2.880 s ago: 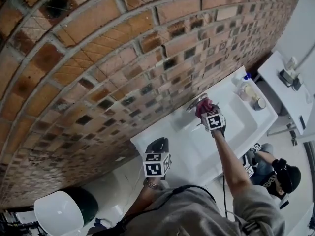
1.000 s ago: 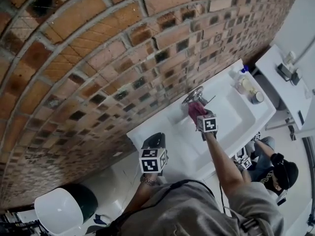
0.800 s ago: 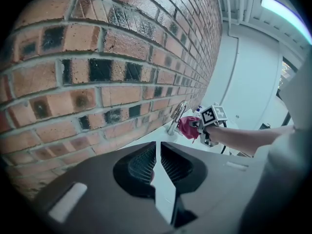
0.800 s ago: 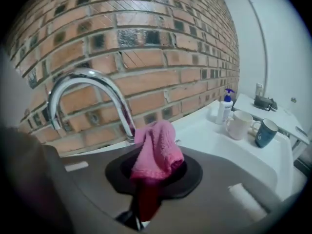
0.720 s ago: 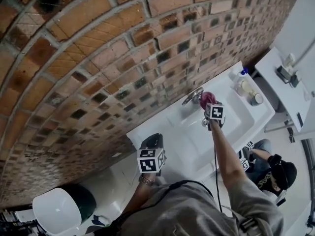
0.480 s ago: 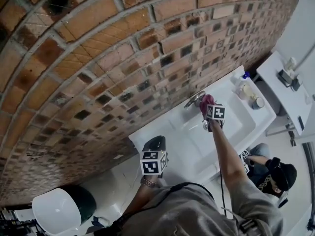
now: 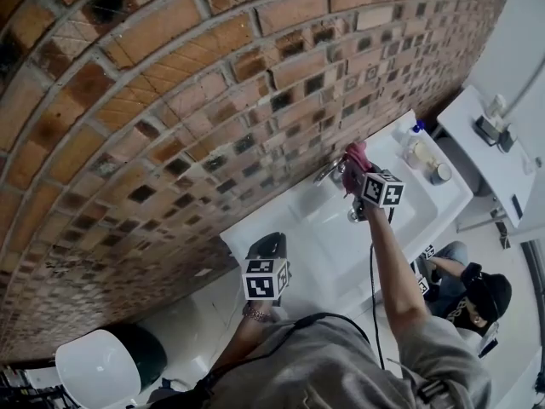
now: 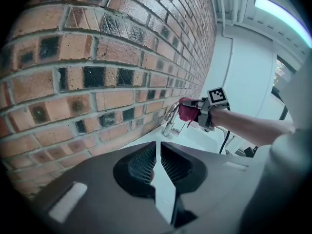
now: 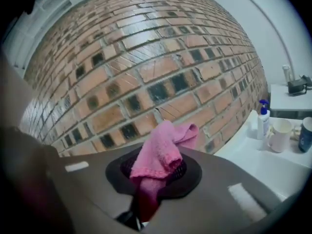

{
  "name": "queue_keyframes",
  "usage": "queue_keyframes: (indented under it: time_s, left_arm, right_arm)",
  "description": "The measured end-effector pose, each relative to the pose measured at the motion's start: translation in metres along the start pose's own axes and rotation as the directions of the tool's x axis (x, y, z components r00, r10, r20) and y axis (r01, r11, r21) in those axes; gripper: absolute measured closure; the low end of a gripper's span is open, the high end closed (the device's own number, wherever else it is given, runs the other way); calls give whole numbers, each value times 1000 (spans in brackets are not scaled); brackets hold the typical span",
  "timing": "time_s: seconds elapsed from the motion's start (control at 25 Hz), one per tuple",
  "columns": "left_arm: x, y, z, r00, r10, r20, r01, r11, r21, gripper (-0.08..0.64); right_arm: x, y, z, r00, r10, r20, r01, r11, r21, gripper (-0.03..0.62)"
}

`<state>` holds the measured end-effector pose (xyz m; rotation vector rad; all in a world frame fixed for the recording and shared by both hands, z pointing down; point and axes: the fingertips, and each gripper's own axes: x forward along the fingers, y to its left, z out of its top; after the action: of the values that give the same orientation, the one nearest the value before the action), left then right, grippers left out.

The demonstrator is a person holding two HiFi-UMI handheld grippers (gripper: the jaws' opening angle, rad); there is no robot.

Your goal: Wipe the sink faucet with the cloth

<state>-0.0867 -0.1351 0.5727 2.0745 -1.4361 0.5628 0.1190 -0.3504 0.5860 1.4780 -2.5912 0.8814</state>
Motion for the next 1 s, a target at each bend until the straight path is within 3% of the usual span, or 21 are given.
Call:
queue_keyframes:
  time_s: [0.12,0.44,0.6,0.72,0.76,0.88,0.96,1.0]
  left_arm:
    - [-2,-5,0,1000,-10,5,10,1000,6,511]
    - [-1,-18,-2,999,-38,1,38,999,34,512]
    - [2,-24,-3,999,-53,-5,53,998,44,512]
    - [5,-28,-2,998,-63,-9,63,997,53,514]
    - [6,-29,-1,998,-66,-9,67,996,55,514]
    - [4,-29,0,998,-69,-5,70,996,58,514]
    - [1,-25,-1,998,-60,-4,60,997,52,514]
    - [1,-20,-1,999,-52,-3,52,998,47,513]
  right_arm:
    - [-2,32,7,995,97,10,-97,995,9,549]
    - [0,76,-18,987,150,-59,-159,964,-211,549]
    - [0,93,-38,975,169,-147,-213,905,-369,549]
    - [8,104,-86,942,131,-310,-271,841,-469,549]
    - [12,97,-106,925,95,-368,-268,850,-453,549]
    - [10,61,-158,873,8,-487,-157,951,-266,549]
    - [4,45,-166,872,-8,-489,-79,984,-159,548]
    - [6,44,-158,892,22,-451,-76,992,-102,548]
